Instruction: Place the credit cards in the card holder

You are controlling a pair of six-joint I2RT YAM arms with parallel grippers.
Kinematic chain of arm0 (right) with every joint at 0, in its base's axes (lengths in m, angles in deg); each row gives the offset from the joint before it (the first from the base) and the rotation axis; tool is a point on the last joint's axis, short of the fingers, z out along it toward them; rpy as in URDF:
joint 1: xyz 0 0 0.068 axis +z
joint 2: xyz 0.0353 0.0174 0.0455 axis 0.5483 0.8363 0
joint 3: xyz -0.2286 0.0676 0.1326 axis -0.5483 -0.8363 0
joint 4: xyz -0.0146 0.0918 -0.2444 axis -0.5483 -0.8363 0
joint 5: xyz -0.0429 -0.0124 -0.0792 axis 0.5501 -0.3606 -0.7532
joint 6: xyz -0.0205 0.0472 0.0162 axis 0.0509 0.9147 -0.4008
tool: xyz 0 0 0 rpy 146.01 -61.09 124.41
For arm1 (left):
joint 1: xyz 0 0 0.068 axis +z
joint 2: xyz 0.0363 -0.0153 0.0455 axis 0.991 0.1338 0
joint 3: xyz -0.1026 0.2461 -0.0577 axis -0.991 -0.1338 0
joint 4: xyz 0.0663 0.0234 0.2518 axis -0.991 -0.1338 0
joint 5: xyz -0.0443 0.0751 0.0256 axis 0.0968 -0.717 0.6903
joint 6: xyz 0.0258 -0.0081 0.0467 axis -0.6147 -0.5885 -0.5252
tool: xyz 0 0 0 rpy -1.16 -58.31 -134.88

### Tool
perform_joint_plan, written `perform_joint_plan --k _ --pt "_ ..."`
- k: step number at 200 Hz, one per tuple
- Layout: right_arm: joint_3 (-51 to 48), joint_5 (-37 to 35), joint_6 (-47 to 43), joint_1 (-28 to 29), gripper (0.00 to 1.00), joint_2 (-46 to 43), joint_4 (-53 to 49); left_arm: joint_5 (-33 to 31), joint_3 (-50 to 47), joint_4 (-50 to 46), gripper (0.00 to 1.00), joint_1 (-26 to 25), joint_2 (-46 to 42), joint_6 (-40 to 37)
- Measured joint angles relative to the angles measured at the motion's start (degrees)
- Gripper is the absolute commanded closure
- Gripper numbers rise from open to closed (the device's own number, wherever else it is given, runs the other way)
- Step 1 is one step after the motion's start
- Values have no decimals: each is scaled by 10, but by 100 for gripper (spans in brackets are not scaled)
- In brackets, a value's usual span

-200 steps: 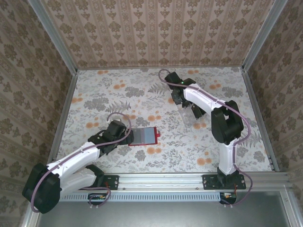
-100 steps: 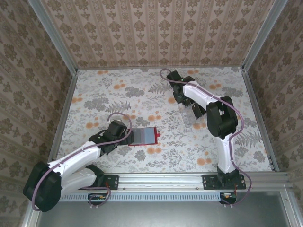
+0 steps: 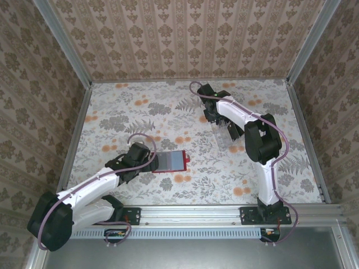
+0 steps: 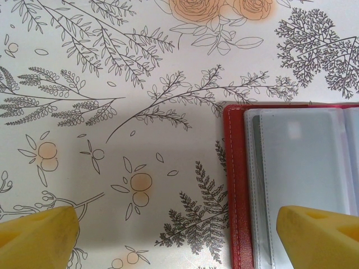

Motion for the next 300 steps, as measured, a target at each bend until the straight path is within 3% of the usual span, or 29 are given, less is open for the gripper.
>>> perform_joint_plan --k 191,252,300 --pt "25 48 0 -20 100 0 -5 0 0 5 0 0 0 0" --pt "42 82 -1 -22 100 -15 -17 0 0 5 0 0 0 0" --pt "28 140 33 1 100 -116 -1 -1 0 4 0 0 0 0"
